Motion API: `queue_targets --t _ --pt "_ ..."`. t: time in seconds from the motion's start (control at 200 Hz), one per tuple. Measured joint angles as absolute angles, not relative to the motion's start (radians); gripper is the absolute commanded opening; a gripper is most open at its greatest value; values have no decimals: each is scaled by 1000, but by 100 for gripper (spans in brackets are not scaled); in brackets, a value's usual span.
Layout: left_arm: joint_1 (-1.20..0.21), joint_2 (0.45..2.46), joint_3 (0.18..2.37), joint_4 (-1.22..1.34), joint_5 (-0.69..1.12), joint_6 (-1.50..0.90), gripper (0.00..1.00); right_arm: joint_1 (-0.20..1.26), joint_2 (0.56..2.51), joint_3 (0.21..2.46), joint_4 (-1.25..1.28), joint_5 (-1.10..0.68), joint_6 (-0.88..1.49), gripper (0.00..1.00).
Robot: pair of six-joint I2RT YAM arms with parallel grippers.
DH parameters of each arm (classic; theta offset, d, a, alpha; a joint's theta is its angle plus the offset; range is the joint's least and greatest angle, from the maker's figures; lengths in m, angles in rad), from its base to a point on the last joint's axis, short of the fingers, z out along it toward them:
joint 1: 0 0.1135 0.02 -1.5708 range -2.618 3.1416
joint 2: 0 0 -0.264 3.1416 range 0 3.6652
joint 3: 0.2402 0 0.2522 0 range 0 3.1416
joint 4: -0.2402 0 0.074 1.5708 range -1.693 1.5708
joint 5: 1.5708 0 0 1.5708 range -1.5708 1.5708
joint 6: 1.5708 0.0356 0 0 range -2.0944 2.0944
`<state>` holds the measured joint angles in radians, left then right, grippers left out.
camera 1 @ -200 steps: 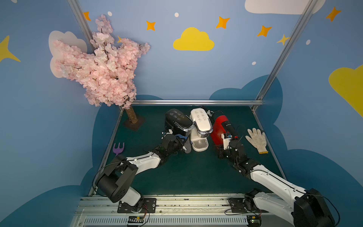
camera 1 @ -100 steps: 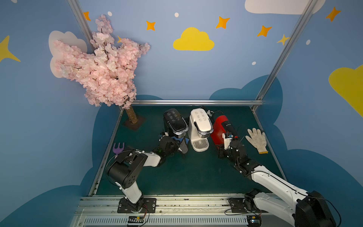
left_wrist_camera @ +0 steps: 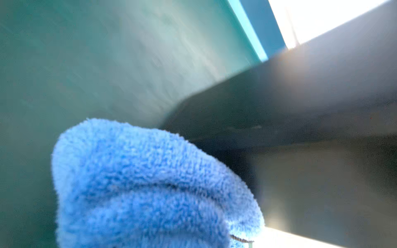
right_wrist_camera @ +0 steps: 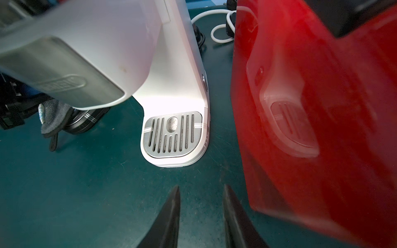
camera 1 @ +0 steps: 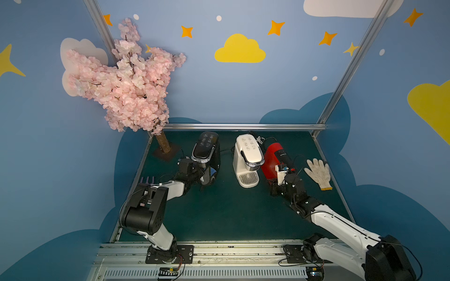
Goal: Wipe the surface of a coffee machine
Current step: Wipe the dirt from the surface of the coffee machine.
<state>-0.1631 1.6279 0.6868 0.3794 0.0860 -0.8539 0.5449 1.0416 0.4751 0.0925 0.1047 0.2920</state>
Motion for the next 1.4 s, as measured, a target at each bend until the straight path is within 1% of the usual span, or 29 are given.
queue_targets --t 0.22,0.4,0.566,0.676,0.816,0.976,1.046,1.141,1.297,1.402 --pt "-102 1568 691 331 75 -817 3 545 1047 475 93 105 292 34" --pt "-103 1474 670 329 73 -809 3 545 1060 475 93 104 292 34" --pt "-102 1339 641 251 49 -792 3 545 1071 475 93 104 292 34" --pt "-98 1200 646 159 0 -766 3 545 1074 476 94 104 292 34" --pt "-99 1034 723 28 -56 -711 3 545 1076 480 94 104 292 34" --pt "-132 955 898 -60 -67 -633 3 545 1086 488 102 97 293 34" --pt "-179 957 978 -87 -66 -594 3 545 1092 490 102 94 294 34" --pt "-284 1016 1106 -137 -79 -537 3 545 1103 490 105 92 295 34" --pt "-482 1210 1308 -225 -134 -430 3 545 1118 490 106 89 295 34" --pt "-551 1356 1424 -305 -168 -379 3 545 1118 490 106 89 295 34"
